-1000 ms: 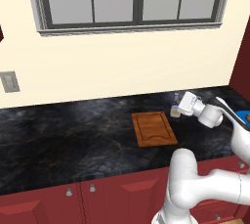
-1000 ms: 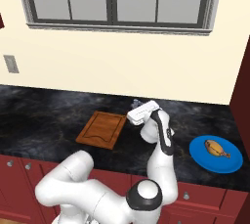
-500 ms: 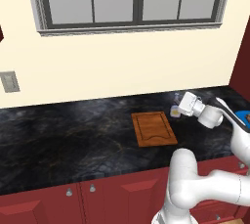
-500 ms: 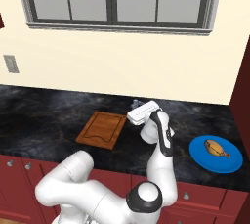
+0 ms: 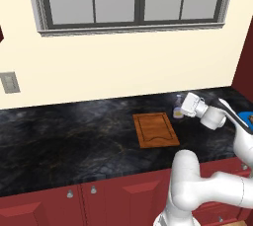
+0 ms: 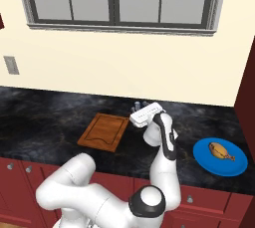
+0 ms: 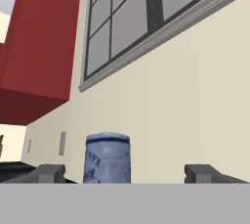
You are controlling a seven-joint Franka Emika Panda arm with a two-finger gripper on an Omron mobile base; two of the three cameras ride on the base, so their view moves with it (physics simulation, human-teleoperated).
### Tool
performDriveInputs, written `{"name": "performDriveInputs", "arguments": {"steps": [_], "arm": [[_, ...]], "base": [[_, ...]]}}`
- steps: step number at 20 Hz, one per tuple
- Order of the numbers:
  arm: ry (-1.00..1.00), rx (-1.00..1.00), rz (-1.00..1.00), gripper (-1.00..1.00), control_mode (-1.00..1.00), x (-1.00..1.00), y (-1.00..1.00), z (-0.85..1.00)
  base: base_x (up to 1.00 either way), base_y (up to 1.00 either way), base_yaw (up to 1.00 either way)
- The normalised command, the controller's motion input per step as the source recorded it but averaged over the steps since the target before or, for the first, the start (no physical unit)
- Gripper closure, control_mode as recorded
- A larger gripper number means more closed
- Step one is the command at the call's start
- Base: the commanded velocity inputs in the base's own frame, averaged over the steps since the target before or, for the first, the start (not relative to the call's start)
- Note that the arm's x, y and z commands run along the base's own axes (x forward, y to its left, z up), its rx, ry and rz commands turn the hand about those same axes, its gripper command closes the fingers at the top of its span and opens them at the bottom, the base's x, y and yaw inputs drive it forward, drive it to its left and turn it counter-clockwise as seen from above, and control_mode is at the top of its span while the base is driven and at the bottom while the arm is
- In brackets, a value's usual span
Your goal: Pick the chicken drumstick from the plate and place it on the cutting board. Then pick the condiment bottle from the cabinet and place it next to the cutting board.
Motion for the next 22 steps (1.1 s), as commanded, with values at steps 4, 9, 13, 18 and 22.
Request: {"name": "performDriveInputs", "arguments": {"steps": [4,9,13,18,22], "arm": [[0.00,0.00,0.00,-1.00,-1.00,-0.02,0.00,0.00],[-0.03,0.00,0.00,-1.00,-1.00,-0.15,-0.06,0.00],[-0.04,0.00,0.00,-1.00,-1.00,-0.23,-0.09,0.00],[-0.04,0.01,0.00,-1.00,-1.00,-0.25,-0.08,0.01],[0.00,0.00,0.00,-1.00,-1.00,-0.21,0.00,0.17]], "base": [[0.00,0.00,0.00],[0.00,0.00,0.00],[0.00,0.00,0.00],[0.00,0.00,0.00],[0.00,0.00,0.00]]}}
